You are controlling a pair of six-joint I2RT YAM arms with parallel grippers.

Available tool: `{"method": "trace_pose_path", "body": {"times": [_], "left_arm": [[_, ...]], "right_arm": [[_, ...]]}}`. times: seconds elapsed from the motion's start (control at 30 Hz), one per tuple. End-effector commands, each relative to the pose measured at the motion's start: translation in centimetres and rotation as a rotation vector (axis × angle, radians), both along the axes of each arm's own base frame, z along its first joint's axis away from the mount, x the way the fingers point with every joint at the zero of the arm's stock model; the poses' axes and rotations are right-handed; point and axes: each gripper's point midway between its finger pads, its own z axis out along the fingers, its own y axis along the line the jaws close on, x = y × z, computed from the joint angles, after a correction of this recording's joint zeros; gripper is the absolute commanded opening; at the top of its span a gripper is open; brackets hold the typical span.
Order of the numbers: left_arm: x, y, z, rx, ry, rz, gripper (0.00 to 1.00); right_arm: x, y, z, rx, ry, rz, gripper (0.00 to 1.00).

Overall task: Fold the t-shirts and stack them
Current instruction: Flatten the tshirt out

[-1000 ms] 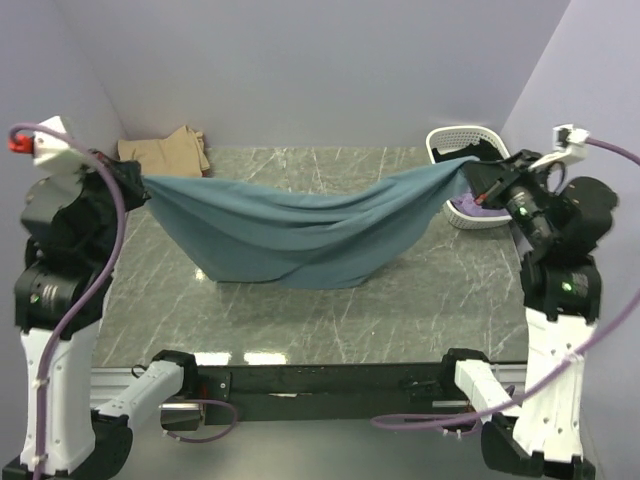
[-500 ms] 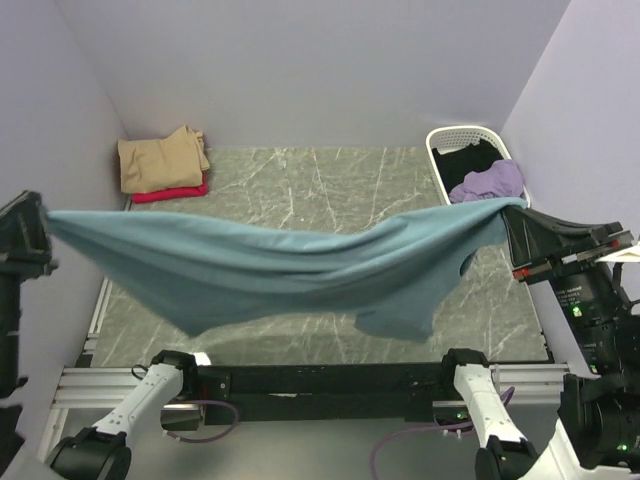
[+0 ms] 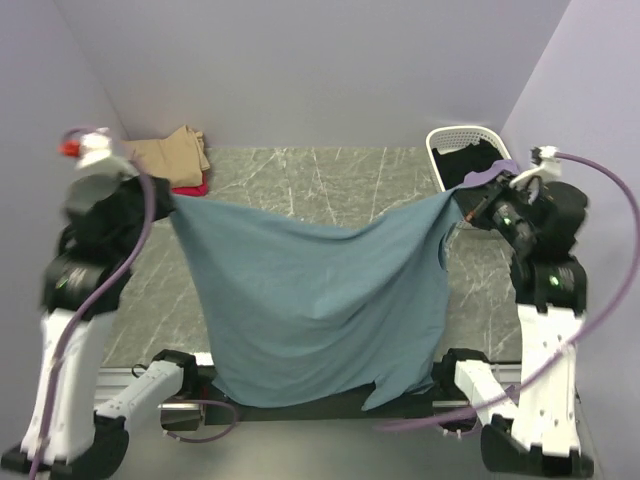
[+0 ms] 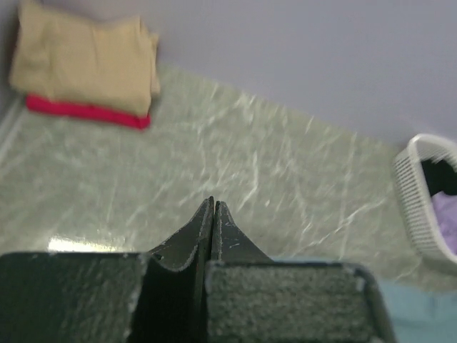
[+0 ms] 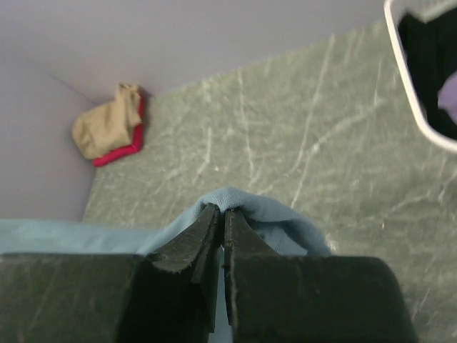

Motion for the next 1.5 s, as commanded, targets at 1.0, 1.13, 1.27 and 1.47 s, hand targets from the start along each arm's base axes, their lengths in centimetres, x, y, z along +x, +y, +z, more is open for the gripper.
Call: {"method": "trace_pose_path", "body": {"times": [1.0, 1.13, 1.27, 1.47], "left_arm": [[28.8, -1.6, -23.9, 0.066, 0.229, 0.121, 0.01], [31.7, -0.4, -24.2, 0.058, 0.202, 0.134, 0.01], [33.8, 0.5, -27.1, 0.074, 0.255, 0.138, 0.01], [35.4, 2.1, -29.4, 0.129, 0.315, 0.196, 0.92]], "right_arm": [[31.1, -1.0, -21.3, -0.002, 0.295, -0.105, 0.04], [34.7, -0.9, -21.7, 0.002, 0.300, -0.102, 0.05], [35.9, -2.0, -23.2, -0.037, 0.353, -0.151, 0.15], [36.1, -2.7, -23.6, -0.091, 0.368, -0.159, 0.68]]}}
